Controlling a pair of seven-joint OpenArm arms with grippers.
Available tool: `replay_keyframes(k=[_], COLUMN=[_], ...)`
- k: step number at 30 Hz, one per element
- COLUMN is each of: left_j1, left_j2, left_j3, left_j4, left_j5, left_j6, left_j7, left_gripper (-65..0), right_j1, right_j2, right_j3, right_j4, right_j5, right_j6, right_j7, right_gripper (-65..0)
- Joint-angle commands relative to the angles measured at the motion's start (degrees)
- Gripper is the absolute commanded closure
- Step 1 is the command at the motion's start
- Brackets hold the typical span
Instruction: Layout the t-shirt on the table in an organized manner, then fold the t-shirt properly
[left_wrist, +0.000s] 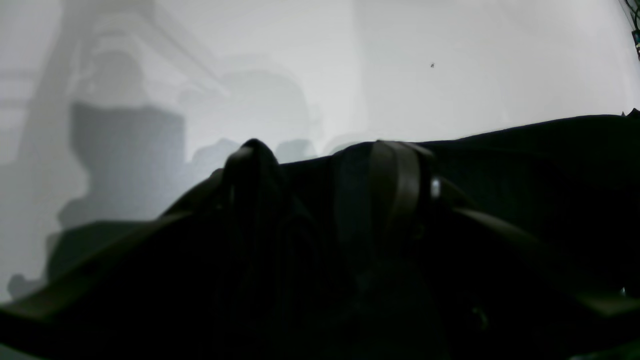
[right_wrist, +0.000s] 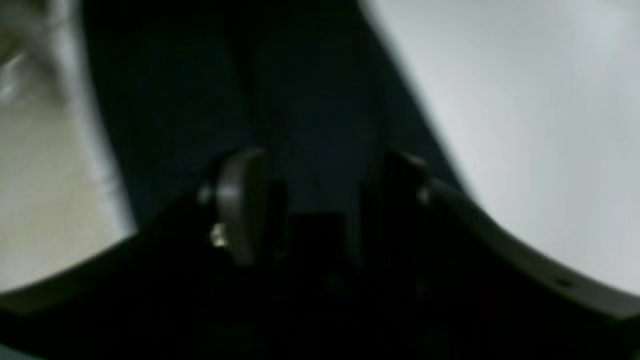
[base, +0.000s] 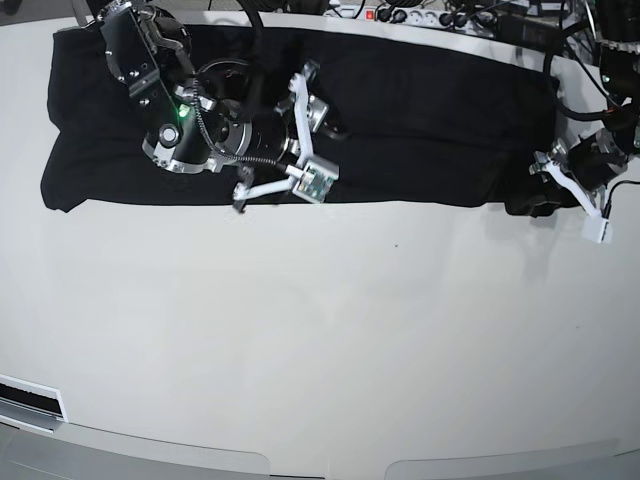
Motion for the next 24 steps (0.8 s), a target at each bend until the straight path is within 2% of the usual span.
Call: replay_keyframes(k=[1, 4, 13, 17, 19, 24], left_j1=[-0.7, -0.7, -0.7, -0.7, -0.7, -0.7], left_j2=[-1.0, -1.0, -1.0, -1.0, -1.0, -1.0], left_j3=[-0.4, -0.4, -0.4, -0.4, -0.4, -0.4], left_j4=[0.9, 0.9, 0.9, 0.9, 0.9, 0.9], left_j5=[-1.4, -1.4, -1.4, -1.4, -1.4, -1.4], left_j6=[-0.6, -0.7, -0.6, -0.6, -0.6, -0.6], left_j7=[-1.3, -1.3, -1.3, -1.3, -1.3, -1.3], left_gripper=[-32.6, -32.7, -32.7, -32.6, -32.6, -32.7], right_j1=[0.7, 0.9, 5.1, 5.4, 5.2, 5.1], right_j2=[-0.1, -0.1, -0.3, -0.3, -0.3, -0.3], right_j3=[0.1, 0.1, 0.0, 0.0, 0.0, 0.0], right_j4=[0.8, -0.7, -11.6, -12.1, -12.1, -12.1], right_j5=[-1.0, -3.7, -3.3, -3.1, -3.1, -3.1], right_j6=[-1.2, -4.4, -4.0, -4.0, -2.3, -1.7], right_j7=[2.2, 2.7, 2.7, 3.5, 3.6, 3.8], right_gripper=[-39.1, -39.0, -38.7, -26.7, -22.3, -22.7])
